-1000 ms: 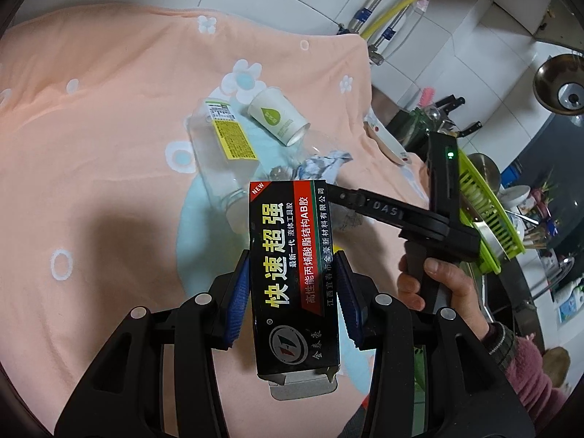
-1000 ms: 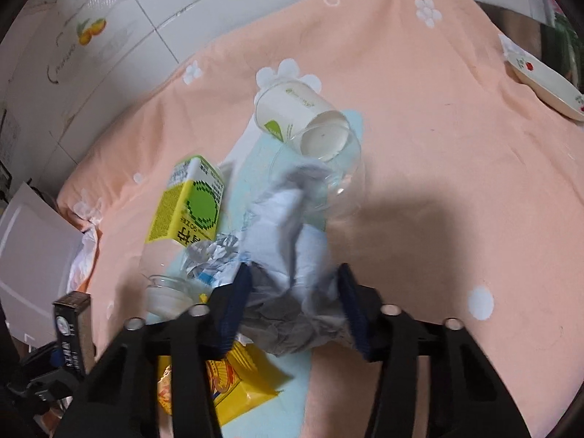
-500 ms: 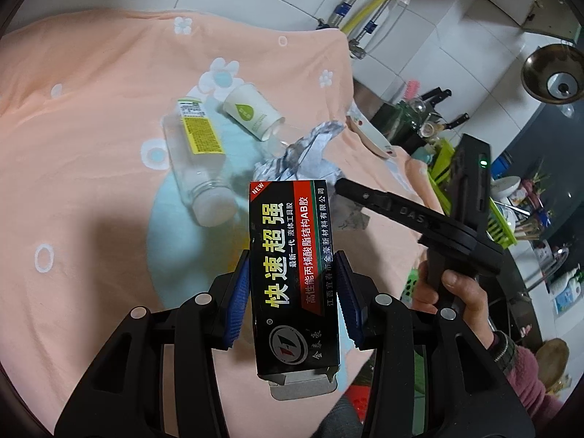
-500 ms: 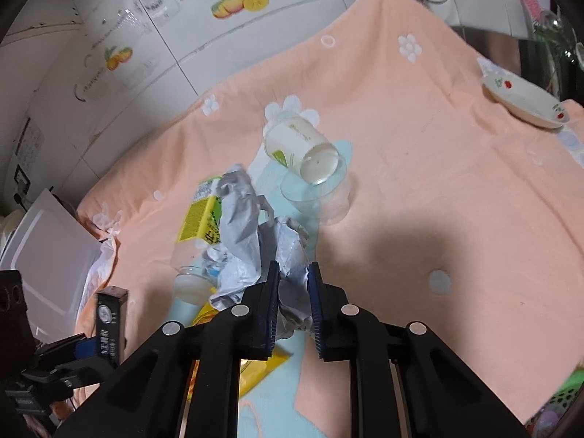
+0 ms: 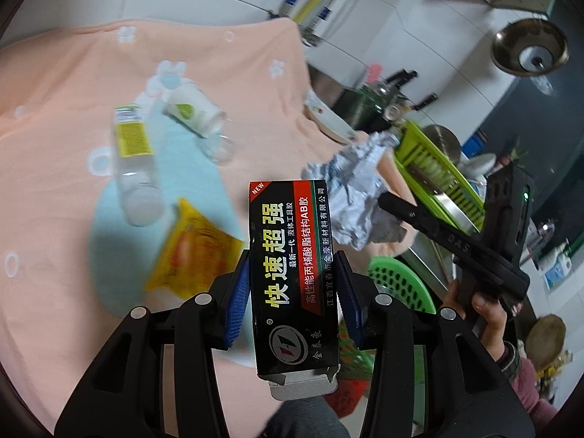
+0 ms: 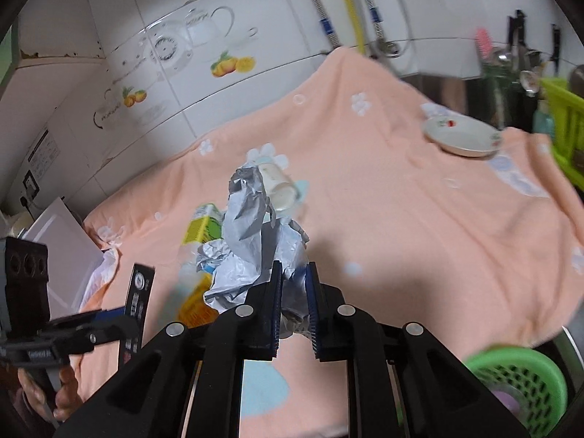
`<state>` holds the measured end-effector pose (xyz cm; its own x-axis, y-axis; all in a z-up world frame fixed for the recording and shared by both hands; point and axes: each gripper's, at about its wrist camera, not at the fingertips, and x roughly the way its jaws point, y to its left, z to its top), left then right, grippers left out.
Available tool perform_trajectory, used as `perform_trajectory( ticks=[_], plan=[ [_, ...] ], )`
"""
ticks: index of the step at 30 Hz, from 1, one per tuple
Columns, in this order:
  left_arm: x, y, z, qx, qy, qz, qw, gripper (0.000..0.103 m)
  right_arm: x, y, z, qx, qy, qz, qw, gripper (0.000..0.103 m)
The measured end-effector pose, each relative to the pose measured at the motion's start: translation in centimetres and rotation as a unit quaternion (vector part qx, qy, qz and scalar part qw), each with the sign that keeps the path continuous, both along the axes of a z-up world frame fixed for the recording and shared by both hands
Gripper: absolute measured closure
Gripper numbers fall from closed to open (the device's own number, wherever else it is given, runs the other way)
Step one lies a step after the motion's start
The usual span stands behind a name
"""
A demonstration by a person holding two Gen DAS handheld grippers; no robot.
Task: Collect trash
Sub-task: 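Drop the foil into the green basket with the right tool while the left drops the box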
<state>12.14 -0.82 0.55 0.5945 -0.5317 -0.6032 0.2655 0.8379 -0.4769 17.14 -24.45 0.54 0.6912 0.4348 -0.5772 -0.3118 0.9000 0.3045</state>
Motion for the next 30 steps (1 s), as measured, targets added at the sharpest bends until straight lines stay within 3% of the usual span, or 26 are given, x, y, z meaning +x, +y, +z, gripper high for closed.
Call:
perform_trajectory(
  ticks=[8,15,27,30],
  plan=[
    [-0.7,-5.7,0.2,0.003,0.001,-0.061,0.9981,0.059,-5.8,-7.7,-1.3,-0.05,0.008,-0.063,0.997,0.09],
    [-1.2,-11.1,-0.7,0.004,0.013,-0.117,0.993,0.059,-10.6,-13.5,-3.9,-0.095,0.044,-0.11,0.988,0.09],
    [-2.0,-18.5,-3.1,0.014,0.049,-0.186,0.9813,0.059,-15.2,-17.5,-8.5,-0.132,0.101,-0.137,0.977,0.086],
    [-2.2,-20.0,-3.9,0.017,0.06,-0.198,0.9781,0.059,-15.5,-18.3,-8.6,-0.12,0.103,-0.144,0.977,0.078]
  ],
)
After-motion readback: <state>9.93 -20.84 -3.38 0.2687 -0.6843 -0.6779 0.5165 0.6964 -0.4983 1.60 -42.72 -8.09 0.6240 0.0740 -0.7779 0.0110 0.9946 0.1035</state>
